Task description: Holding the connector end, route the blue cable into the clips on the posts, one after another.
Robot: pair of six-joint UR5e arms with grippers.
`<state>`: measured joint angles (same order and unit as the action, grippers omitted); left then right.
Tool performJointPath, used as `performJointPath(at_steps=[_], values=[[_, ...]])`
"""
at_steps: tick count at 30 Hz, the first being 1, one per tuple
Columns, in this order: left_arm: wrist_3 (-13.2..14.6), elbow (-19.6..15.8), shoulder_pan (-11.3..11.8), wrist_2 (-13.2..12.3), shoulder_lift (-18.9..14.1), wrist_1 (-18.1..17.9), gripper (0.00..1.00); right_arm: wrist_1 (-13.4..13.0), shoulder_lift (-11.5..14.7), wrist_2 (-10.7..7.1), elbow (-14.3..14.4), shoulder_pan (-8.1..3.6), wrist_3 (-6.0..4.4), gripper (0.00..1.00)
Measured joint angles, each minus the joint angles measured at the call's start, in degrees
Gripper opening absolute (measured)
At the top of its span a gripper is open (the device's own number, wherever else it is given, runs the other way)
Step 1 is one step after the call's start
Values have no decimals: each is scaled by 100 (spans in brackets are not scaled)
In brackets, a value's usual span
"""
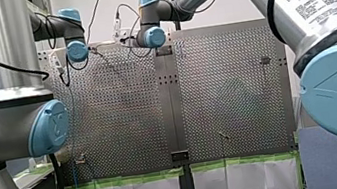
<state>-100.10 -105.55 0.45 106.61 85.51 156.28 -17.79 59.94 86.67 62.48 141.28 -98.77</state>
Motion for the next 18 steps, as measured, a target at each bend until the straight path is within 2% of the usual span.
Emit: performJointPath(at_steps=[9,18], values=[[-53,6,130,-234,26,-17,0,26,-11,-7,-11,-72,-97,0],[-226,97,224,-566,152,-81,0,33,-25,-23,-25,-101,-109,0]])
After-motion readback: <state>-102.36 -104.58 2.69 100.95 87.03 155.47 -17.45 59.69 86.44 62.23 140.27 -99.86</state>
